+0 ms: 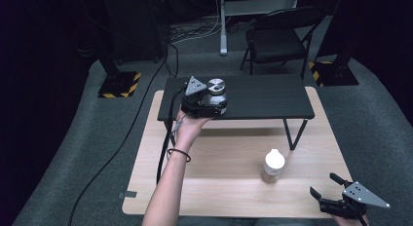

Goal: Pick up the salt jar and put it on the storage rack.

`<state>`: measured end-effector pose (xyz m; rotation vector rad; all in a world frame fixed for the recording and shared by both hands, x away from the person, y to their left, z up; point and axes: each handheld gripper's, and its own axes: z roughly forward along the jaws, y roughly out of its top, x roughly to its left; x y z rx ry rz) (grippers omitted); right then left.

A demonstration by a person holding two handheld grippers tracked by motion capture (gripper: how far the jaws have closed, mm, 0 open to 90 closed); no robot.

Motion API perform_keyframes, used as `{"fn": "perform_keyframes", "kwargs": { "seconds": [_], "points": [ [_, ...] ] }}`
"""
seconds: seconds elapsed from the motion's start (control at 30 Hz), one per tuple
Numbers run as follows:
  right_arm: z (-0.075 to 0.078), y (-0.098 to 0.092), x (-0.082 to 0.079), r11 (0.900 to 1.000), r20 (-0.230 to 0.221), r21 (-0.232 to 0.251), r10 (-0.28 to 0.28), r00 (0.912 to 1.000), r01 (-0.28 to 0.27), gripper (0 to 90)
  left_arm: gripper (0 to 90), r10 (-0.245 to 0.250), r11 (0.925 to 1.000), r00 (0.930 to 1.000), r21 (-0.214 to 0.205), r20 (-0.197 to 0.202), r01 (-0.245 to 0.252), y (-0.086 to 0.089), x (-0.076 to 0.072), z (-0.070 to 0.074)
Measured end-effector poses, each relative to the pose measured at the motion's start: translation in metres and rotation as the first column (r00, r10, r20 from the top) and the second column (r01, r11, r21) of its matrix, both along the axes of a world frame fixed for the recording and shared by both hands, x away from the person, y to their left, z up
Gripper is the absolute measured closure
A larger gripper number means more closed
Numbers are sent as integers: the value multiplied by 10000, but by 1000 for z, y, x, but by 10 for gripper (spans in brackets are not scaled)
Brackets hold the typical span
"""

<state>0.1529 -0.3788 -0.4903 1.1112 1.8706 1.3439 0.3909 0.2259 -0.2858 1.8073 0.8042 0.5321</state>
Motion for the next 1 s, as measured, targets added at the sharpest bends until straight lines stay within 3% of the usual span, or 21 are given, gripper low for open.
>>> {"fn": "perform_keyframes", "kwargs": {
  "seconds": [0.2,0.57,1.0],
  "points": [
    [0,0,-1,10000,15,-4,-16,10000,16,78,125,-169,9994,9997,301,182,164,5,-12,3],
    [0,1,0,10000,-26,0,-35,10000,35,78,126,-421,9990,9979,190,487,412,33,-44,-10],
    [0,1,-1,10000,-23,1,-86,10000,86,78,125,-289,9995,9993,106,245,287,58,-66,-36]
  ]
}}
